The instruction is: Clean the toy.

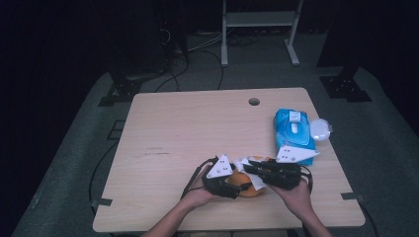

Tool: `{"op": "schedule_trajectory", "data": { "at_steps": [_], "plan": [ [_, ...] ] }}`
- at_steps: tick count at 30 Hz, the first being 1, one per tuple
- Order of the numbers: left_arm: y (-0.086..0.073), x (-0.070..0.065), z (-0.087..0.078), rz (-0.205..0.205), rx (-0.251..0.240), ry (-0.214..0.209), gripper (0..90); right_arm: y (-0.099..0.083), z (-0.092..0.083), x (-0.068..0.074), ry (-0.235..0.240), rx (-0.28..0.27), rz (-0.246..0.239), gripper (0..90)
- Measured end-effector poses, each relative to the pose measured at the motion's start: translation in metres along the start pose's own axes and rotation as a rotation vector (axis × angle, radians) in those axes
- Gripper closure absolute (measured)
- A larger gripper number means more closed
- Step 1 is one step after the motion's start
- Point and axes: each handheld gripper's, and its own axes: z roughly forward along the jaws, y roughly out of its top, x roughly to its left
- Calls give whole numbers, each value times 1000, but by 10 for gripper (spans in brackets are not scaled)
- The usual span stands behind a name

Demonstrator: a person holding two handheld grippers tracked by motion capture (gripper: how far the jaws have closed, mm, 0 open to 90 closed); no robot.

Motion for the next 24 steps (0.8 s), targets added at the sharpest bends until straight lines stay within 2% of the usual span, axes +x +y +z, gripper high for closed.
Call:
{"op": "schedule_trajectory", "data": {
  "at_steps": [1, 3, 6, 11, 13, 16, 21, 24],
  "plan": [
    [0, -1, 0, 8, 2, 3, 310, 1, 2, 3, -7, 10, -18, 806],
    [-1, 1, -1, -7, -6, 2, 311, 1, 3, 3, -17, 18, -27, 807],
    [-2, 3, -2, -12, -6, -3, 312, 0, -1, -6, -39, 2, 10, 808],
    [-5, 8, -5, -15, -10, -15, 311, -8, -11, -24, -108, 7, 52, 808],
    [-7, 10, -6, -32, -14, -16, 310, -15, -17, -36, -141, 11, 92, 808],
    [-8, 13, -8, -48, -20, -20, 308, -21, -23, -44, -152, 10, 123, 808],
    [-9, 17, -8, -89, -26, -23, 309, -19, -21, -35, -144, 3, 110, 807],
    [-11, 21, -9, -127, -34, -24, 309, -14, -15, -26, -104, -10, 105, 807]
  ]
}}
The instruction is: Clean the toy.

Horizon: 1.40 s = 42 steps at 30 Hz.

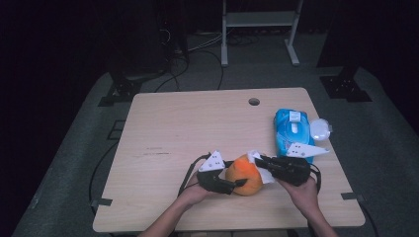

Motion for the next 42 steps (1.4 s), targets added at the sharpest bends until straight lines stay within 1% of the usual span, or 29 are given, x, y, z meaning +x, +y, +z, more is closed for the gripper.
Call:
{"op": "schedule_trajectory", "data": {
  "at_steps": [1, 2, 4, 5, 6, 9, 11, 14, 15, 17, 19, 20, 21, 22, 23, 24, 25, 26, 27, 29, 31, 34, 35, 36, 37, 38, 40, 41, 42],
  "plan": [
    [0, 0, 0, 0, 0, 0, 308, 1, 2, 3, 16, -2, -7, 807],
    [0, 2, 0, -19, -2, 1, 308, 3, 3, 7, 31, -6, -15, 807],
    [1, 2, 0, -18, 0, 3, 304, 4, 6, 13, 58, -9, -40, 805],
    [1, 3, -1, -18, 1, 3, 304, 4, 7, 14, 62, -10, -51, 805],
    [0, 3, -1, -17, 2, 2, 304, 4, 7, 14, 56, -5, -60, 805],
    [0, 2, -1, -18, 2, 2, 304, 2, 6, 7, 40, -3, -49, 807],
    [1, 1, 0, -12, 2, -2, 304, 0, 3, -1, 18, -2, -25, 807],
    [1, -1, 1, 2, 3, -5, 304, -3, -2, -11, -25, 3, -4, 807],
    [1, -1, 1, 2, 3, -5, 304, -3, -2, -11, -25, 3, -4, 807],
    [3, -3, 3, 15, 9, -1, 301, -3, -2, -13, -37, 3, 5, 807],
    [3, -6, 4, 29, 13, 1, 301, -1, 0, -9, -25, -3, -3, 807],
    [3, -7, 5, 36, 14, 0, 301, 0, 1, -6, -3, -10, 3, 807],
    [4, -10, 6, 50, 17, 4, 301, 2, 3, -4, 9, -13, -1, 807],
    [4, -11, 7, 57, 19, 5, 300, 5, 7, 2, 21, -12, -22, 807],
    [4, -13, 8, 67, 20, 7, 300, 6, 9, 6, 32, -11, -28, 806],
    [4, -14, 8, 73, 22, 7, 300, 9, 12, 11, 48, -10, -46, 806],
    [4, -14, 8, 77, 23, 8, 300, 10, 14, 14, 52, -6, -57, 806],
    [4, -14, 7, 75, 23, 6, 300, 12, 15, 17, 49, 1, -79, 806],
    [3, -13, 7, 71, 19, 4, 300, 13, 16, 18, 44, 3, -87, 806],
    [3, -12, 7, 63, 15, -1, 301, 12, 14, 14, 39, 0, -73, 806],
    [2, -12, 7, 60, 13, -2, 301, 9, 12, 7, 25, 3, -52, 806],
    [2, -10, 6, 56, 10, -6, 301, 3, 7, -8, -18, 3, -12, 806],
    [2, -9, 5, 53, 8, -5, 301, 2, 6, -11, -26, 3, -4, 806],
    [1, -9, 5, 51, 7, -5, 300, 0, 4, -16, -34, 5, 13, 806],
    [1, -10, 6, 53, 6, -4, 300, 0, 3, -17, -35, 5, 22, 806],
    [2, -10, 6, 52, 5, -3, 299, -1, 2, -18, -31, 6, 30, 806],
    [2, -10, 6, 54, 7, -1, 296, 0, 2, -16, -32, 7, 24, 806],
    [2, -10, 6, 53, 8, 0, 295, 2, 4, -10, -24, 8, 5, 806],
    [2, -10, 6, 53, 9, 0, 294, 3, 4, -7, -20, 6, -4, 806]
  ]
}}
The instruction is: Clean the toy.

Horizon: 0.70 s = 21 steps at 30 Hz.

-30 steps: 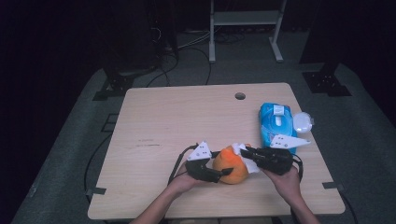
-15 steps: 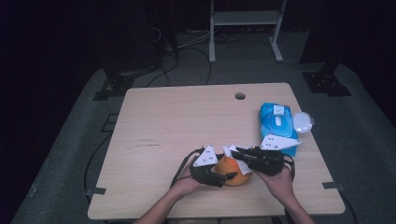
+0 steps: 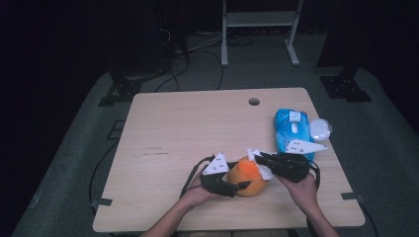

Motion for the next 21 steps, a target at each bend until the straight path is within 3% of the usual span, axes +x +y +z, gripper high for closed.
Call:
{"op": "schedule_trajectory", "data": {
  "at_steps": [5, 7, 14, 21],
  "plan": [
    [0, -1, 0, 6, 1, 1, 292, 8, 7, 20, 49, 2, -46, 805],
    [0, -1, 0, 14, 0, -5, 276, 9, 8, 23, 44, 9, -70, 805],
    [-1, 9, -7, 29, -20, -57, 159, 3, 3, 12, 38, 9, -30, 805],
    [-12, 14, 3, 50, 23, -74, 102, -1, -7, 0, 17, -4, 7, 804]
  ]
}}
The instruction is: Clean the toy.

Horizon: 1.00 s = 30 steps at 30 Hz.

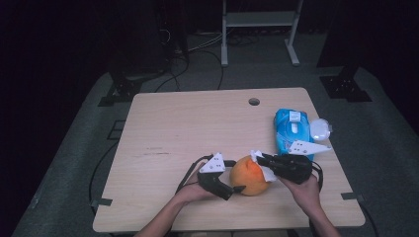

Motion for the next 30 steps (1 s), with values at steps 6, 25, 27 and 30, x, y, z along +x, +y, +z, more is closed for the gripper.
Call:
{"op": "schedule_trajectory", "data": {
  "at_steps": [6, 25, 27, 30],
  "plan": [
    [-1, 0, 8, 4, 3, 19, 66, 1, 2, 5, 9, 5, -8, 804],
    [31, -3, -38, 145, 157, 275, 365, 8, 9, -2, 28, -62, 54, 804],
    [29, -5, -32, 137, 173, 264, 361, 13, 12, -1, 34, -74, 48, 803],
    [27, -11, -23, 148, 186, 240, 325, 20, 21, 0, 47, -76, 46, 803]
  ]
}}
